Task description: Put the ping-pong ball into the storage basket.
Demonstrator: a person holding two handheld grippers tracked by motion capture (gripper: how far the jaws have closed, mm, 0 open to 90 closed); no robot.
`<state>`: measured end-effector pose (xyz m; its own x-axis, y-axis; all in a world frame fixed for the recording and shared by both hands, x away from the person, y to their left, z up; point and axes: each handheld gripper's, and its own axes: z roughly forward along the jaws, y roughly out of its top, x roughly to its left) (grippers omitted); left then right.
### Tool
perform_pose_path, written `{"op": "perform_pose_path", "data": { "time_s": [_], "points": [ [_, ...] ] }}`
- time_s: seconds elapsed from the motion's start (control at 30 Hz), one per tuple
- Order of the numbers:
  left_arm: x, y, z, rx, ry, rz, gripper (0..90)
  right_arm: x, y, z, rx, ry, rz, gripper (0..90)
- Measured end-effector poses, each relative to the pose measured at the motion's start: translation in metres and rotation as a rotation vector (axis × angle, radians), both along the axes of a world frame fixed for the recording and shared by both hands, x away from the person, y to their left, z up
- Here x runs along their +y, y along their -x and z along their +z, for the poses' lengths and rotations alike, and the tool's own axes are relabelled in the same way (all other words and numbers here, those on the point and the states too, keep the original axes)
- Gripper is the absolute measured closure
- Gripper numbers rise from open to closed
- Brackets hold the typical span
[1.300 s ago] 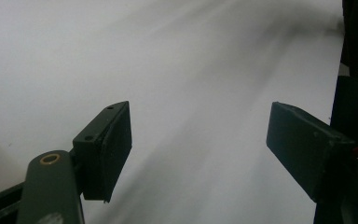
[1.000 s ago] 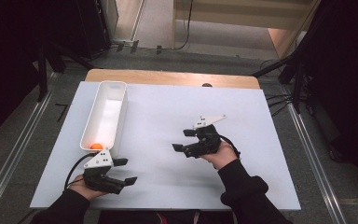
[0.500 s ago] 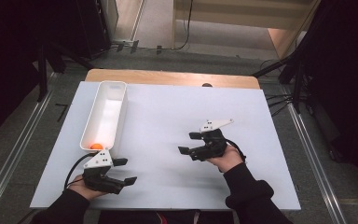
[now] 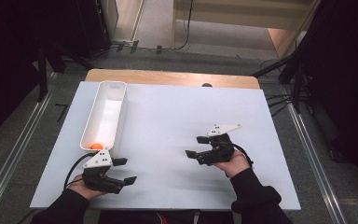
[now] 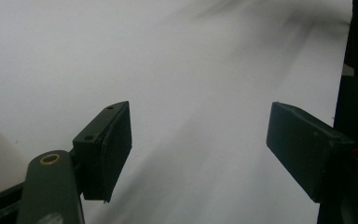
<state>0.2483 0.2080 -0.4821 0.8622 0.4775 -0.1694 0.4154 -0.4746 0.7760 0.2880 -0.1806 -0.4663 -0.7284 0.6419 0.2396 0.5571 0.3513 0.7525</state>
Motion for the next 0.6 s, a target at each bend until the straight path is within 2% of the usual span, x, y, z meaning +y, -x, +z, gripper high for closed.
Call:
{"op": "perform_pose_path", "data": {
  "time_s": [0.6],
  "points": [
    [0.001,-0.001,0.0,-0.001,0.002,0.009,22.9,-0.013,0.013,-0.005,0.007,0.002,-0.026,23.5]
  ]
}}
